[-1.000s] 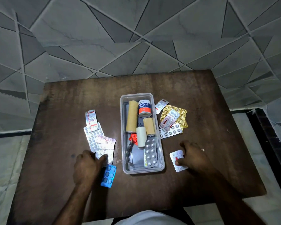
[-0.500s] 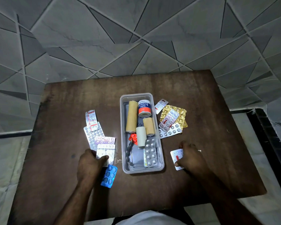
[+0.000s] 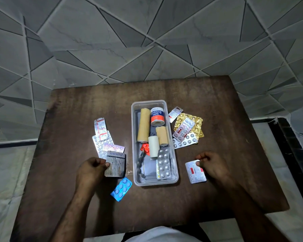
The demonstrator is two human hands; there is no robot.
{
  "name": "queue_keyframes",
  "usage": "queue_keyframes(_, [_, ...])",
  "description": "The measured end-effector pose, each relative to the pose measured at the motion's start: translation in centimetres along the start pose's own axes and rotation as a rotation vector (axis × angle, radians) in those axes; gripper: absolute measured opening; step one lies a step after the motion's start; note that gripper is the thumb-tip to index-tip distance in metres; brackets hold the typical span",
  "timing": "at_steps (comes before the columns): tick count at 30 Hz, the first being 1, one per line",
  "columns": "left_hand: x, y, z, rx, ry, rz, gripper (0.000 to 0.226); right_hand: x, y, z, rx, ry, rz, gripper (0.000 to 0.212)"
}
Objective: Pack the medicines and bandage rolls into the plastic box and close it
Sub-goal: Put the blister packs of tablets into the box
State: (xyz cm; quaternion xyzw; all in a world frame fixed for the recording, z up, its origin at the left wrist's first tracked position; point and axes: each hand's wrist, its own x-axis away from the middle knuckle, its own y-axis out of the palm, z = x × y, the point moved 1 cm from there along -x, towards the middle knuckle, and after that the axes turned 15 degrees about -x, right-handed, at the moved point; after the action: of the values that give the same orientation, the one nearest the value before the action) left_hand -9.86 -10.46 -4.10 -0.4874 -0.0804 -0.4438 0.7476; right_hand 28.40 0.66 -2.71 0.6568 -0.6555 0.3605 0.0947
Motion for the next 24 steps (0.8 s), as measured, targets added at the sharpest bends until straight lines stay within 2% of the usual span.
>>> queue_keyframes(5, [1.1,-2.2,1.5,0.096,0.017,0.010,0.007,0.5,-0.9,-2.7,-0.244,0.040,0.013,0.009])
queue_keyframes(13, [4.4,-2.8,6.3,0.297,0.113,-0.052,0.006,2.0,-0.8,-9.4,-0.522,-0.112,-0.027,0.009])
queue_keyframes(18, [6.2,0.9,7.8,0.255,0.143,-0.182,0.007,2.5,1.4,-12.4,-0.528,-0.184,-0.095,0.008])
queue_keyframes(24, [7.5,4.2,8.5,0.161,0.160,-0.185,0.014,2.6,4.8,-13.9,-0.377,-0.247,-0.153,0.012])
